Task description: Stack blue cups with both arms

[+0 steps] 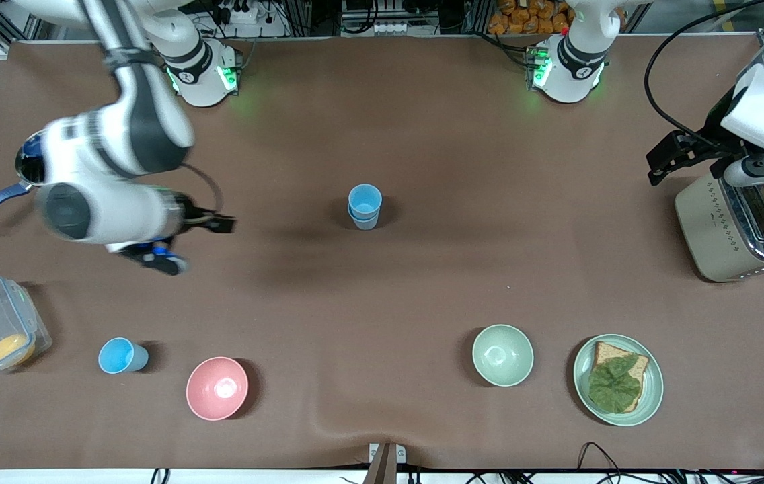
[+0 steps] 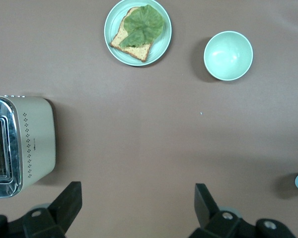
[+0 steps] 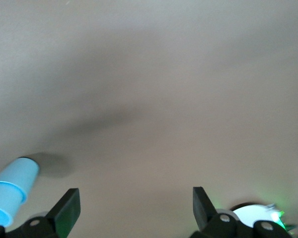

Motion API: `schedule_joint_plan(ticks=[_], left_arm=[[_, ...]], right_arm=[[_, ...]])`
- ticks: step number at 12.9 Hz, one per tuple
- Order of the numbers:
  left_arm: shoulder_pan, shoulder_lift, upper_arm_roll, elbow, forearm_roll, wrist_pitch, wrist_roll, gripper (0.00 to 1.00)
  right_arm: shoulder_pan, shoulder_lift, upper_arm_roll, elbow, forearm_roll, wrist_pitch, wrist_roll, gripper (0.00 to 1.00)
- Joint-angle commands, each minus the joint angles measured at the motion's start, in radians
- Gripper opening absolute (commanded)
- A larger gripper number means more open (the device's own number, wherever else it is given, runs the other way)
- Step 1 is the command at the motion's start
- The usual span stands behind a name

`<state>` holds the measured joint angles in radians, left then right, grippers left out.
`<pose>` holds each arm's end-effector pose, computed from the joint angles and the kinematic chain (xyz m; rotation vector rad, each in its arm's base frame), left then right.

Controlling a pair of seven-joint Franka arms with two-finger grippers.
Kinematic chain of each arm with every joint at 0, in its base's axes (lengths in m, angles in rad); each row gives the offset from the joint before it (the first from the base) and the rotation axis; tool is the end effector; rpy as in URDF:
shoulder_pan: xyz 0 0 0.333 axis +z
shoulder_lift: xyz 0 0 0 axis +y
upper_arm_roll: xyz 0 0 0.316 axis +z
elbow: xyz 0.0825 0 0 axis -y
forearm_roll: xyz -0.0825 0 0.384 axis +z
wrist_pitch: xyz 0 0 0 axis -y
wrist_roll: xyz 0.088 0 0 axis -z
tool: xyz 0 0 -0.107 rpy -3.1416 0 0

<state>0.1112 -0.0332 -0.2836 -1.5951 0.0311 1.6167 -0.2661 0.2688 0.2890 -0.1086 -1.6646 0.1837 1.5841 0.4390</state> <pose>0.5413 -0.0938 0.6348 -3.1090 -0.1447 -0.0949 0.5884 0.1200 0.4159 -3.0085 0.4805 0.6086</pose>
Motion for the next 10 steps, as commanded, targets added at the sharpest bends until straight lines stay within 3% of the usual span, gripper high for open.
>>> schedule_joint_plan(ticks=[1, 4, 7, 10], left_arm=[[0.016, -0.004, -0.005, 0.012, -0.002, -0.037, 0.024, 1.00], [0.016, -0.001, -0.003, 0.018, -0.002, -0.037, 0.022, 1.00], [0.015, 0.003, -0.005, 0.020, 0.000, -0.037, 0.024, 1.00], [0.015, 0.004, -0.002, 0.021, 0.000, -0.035, 0.022, 1.00]], right_arm=[[-0.075, -0.088, 0.023, -0.018, -0.080, -0.022, -0.141, 1.00], [-0.136, -0.200, 0.041, -0.014, -0.213, -0.015, -0.267, 1.00], [-0.348, -0.298, 0.189, -0.011, -0.220, -0.013, -0.399, 1.00], [-0.368, -0.344, 0.188, 0.000, -0.225, -0.024, -0.454, 1.00]])
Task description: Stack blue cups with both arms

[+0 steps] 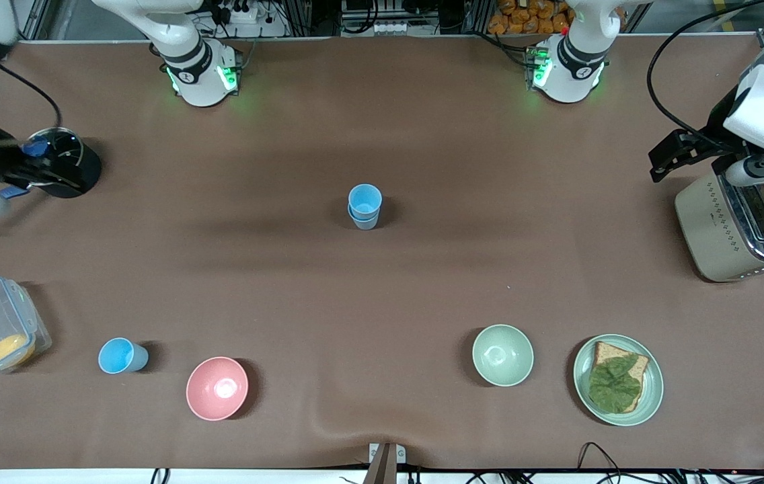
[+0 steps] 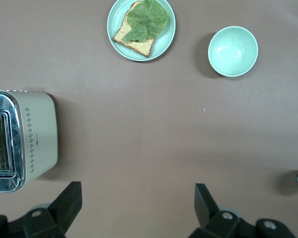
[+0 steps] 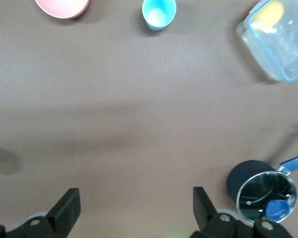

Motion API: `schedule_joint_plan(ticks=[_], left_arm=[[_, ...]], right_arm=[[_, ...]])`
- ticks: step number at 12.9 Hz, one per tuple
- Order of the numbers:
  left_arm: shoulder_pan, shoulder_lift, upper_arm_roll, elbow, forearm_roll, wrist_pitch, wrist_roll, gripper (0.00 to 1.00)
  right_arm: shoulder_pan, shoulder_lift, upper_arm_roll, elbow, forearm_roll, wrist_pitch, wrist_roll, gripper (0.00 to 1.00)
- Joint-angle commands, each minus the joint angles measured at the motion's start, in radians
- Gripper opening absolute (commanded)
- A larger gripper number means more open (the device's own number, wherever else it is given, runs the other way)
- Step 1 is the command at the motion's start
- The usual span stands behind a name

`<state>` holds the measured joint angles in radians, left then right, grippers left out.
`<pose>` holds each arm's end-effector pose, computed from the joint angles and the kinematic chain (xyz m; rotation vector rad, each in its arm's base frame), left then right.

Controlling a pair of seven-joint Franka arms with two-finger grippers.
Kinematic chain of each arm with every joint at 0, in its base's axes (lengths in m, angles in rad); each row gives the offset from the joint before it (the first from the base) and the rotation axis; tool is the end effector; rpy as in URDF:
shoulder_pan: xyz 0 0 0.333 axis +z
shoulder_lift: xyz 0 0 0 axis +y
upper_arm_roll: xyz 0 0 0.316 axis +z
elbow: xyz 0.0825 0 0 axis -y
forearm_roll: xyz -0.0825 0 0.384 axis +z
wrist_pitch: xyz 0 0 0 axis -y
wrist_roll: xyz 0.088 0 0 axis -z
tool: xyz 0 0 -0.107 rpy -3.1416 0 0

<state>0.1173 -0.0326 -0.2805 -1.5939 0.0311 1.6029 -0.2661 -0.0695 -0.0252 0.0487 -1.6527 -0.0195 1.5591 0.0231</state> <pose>0.5409 -0.0885 0.6338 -3.1060 -0.1593 -0.0746 0.5429 -0.0131 0.5988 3.1182 -0.0679 -0.1067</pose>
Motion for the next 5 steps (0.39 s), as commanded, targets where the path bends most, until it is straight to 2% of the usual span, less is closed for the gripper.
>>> schedule_joint_plan(ticks=[1, 5], left_arm=[[0.010, 0.003, -0.005, 0.020, -0.002, -0.023, 0.022, 1.00], [0.012, 0.006, 0.000, 0.040, -0.014, -0.052, 0.022, 1.00]], right_arm=[[-0.036, -0.027, 0.030, 0.011, -0.022, -0.010, -0.054, 1.00], [-0.030, -0.015, 0.010, 0.053, -0.002, -0.028, -0.038, 1.00]])
